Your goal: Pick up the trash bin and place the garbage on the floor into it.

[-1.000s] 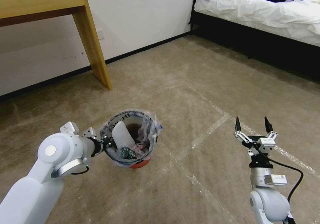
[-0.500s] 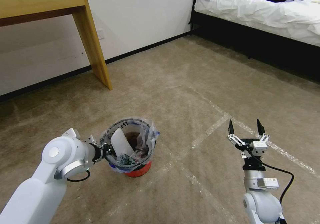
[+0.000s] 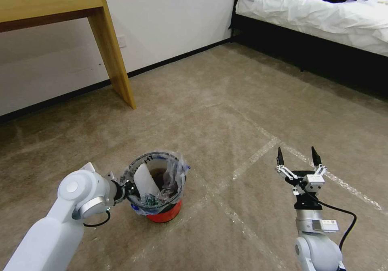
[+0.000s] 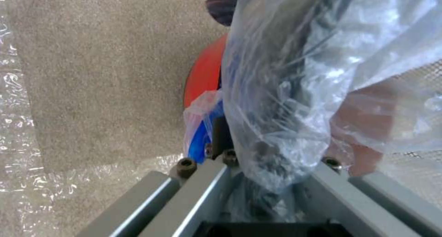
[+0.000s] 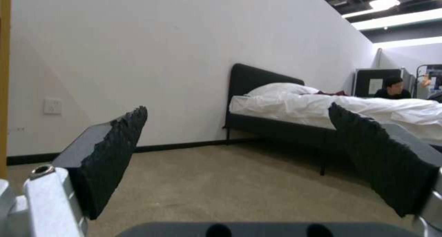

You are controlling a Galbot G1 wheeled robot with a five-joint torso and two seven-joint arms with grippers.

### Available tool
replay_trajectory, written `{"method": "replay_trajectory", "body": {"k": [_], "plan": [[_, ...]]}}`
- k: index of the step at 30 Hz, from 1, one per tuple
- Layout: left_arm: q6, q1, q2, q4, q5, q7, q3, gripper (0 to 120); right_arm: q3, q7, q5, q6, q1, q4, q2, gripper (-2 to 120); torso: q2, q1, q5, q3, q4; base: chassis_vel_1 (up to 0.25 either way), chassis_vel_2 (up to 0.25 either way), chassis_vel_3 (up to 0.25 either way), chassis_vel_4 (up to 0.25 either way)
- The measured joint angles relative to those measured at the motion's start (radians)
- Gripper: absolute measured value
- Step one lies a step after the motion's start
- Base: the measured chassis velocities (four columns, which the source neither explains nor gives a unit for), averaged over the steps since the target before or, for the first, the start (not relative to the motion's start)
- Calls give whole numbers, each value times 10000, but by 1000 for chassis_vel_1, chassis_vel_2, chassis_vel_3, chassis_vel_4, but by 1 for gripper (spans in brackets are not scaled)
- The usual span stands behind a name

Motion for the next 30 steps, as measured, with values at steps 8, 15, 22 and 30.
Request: {"method": "replay_trajectory", "body": {"k": [8, 15, 22, 30], "plan": [[30, 0, -192, 401, 241, 177, 63, 0, 51, -56, 31, 49, 35, -54, 34, 100, 0, 0, 0, 0, -1, 0, 0, 0, 0], [32, 13, -324, 734, 537, 449, 104, 0, 134, -168, 99, 144, 75, -171, 20, 100, 0, 0, 0, 0, 0, 0, 0, 0, 0], [113, 26, -381, 767, 484, 467, 115, 0, 173, -202, 137, 196, 131, -237, 0, 100, 0, 0, 0, 0, 0, 0, 0, 0, 0], [160, 104, -403, 844, 510, 523, 114, 0, 168, -260, 177, 201, 168, -289, -17, 100, 0, 0, 1, 0, -1, 0, 0, 0, 0]]}}
